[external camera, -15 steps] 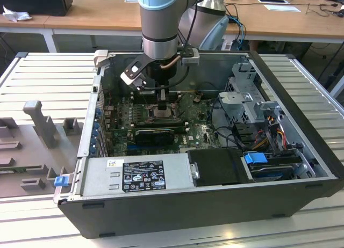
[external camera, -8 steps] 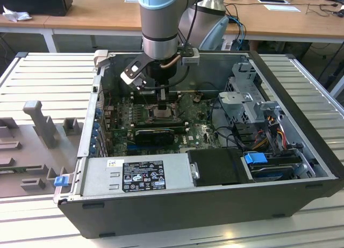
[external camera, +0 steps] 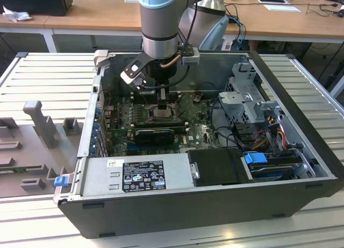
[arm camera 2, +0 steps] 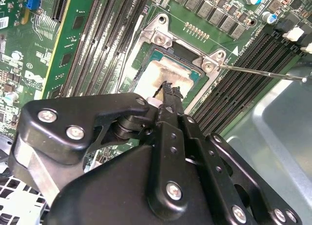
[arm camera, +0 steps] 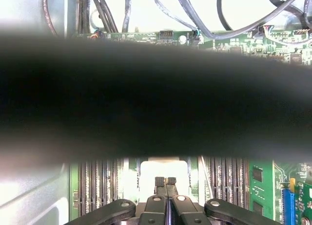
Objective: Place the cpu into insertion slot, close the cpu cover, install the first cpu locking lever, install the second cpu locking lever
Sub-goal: 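Close the cpu cover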
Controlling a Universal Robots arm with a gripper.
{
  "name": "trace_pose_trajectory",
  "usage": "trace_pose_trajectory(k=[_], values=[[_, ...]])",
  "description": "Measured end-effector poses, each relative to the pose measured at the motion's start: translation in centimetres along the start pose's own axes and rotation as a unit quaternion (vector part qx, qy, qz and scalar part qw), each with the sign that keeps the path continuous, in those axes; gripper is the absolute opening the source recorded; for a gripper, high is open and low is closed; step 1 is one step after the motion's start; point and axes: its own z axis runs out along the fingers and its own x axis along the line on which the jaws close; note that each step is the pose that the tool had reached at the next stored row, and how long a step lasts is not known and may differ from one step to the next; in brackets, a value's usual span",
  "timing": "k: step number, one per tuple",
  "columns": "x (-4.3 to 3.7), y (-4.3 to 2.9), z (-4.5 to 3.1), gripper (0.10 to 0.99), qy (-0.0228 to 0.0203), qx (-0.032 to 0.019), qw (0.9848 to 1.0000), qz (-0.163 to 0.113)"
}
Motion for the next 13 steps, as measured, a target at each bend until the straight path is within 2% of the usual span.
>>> trace_pose_trajectory(k=[13], values=[[0.01,0.03,-0.37,0.106,0.0,0.0,1.0,0.001]])
